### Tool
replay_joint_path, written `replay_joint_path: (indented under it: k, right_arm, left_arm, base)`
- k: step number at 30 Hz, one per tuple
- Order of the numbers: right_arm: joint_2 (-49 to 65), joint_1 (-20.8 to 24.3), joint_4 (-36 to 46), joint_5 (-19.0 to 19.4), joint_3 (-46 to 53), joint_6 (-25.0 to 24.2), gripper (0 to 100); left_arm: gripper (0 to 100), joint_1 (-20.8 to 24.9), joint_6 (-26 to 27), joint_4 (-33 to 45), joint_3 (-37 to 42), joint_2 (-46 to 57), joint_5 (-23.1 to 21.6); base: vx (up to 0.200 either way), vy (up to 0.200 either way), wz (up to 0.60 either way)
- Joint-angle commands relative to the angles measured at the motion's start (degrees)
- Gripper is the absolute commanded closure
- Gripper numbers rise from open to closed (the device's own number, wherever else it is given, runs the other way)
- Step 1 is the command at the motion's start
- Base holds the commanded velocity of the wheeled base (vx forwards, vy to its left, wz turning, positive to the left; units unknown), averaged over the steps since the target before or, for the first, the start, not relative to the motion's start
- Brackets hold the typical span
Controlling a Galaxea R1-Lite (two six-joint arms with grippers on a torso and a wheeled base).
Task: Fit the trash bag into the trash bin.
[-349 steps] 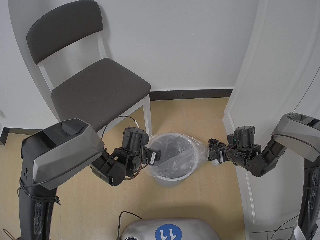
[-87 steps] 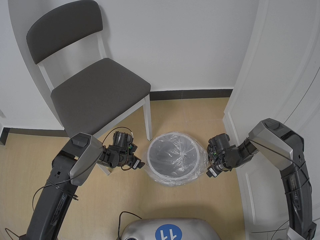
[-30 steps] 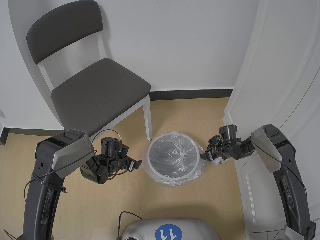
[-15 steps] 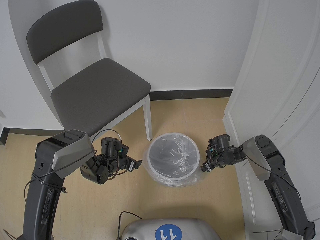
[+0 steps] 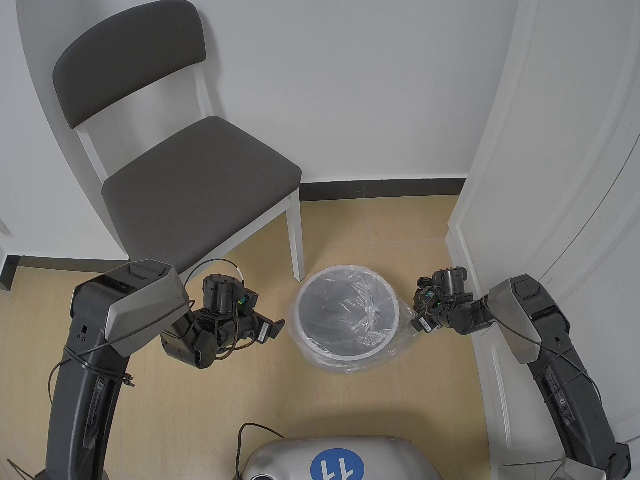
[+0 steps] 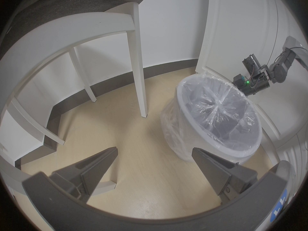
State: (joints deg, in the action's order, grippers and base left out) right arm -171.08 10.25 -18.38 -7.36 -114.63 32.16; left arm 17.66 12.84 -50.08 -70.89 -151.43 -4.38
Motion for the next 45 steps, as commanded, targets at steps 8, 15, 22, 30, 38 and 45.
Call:
replay_joint_path:
  k: [8,15,22,30,38,45]
  right_arm:
    - [-0.66,4.43,-7.46,5.08,0.04,-14.32,0]
    - [-0.83,4.95,-15.28,5.17,0.04,-22.40,0]
    - [-0.48,5.30,-15.37,4.81,0.04,-28.20,0]
    - [11.30,2.67,-15.28,4.64,13.20,-27.68,0]
    - [18.33,1.44,-20.46,4.64,27.09,-28.56,0]
    - [15.52,-0.41,-20.46,0.95,26.03,-21.08,0]
  left_arm:
    - [0,0.00,-0.09,-0.02,0.05,0.00,0.07]
    - [0,0.09,-0.27,1.21,-0.65,0.00,1.83]
    - [0,0.09,-0.27,1.56,-0.74,0.00,1.92]
    - [0,0.09,-0.18,1.65,-0.83,0.00,1.92]
    - [0,0.09,0.00,2.62,-1.18,0.08,1.92]
    - [0,0.53,0.00,3.58,-1.27,0.26,1.92]
  base:
    - [0.000,0.000,0.00]
    - [0.000,0.000,0.00]
    - [0.000,0.000,0.00]
    - [0.000,0.000,0.00]
    - [0.000,0.000,0.00]
    - [0.000,0.000,0.00]
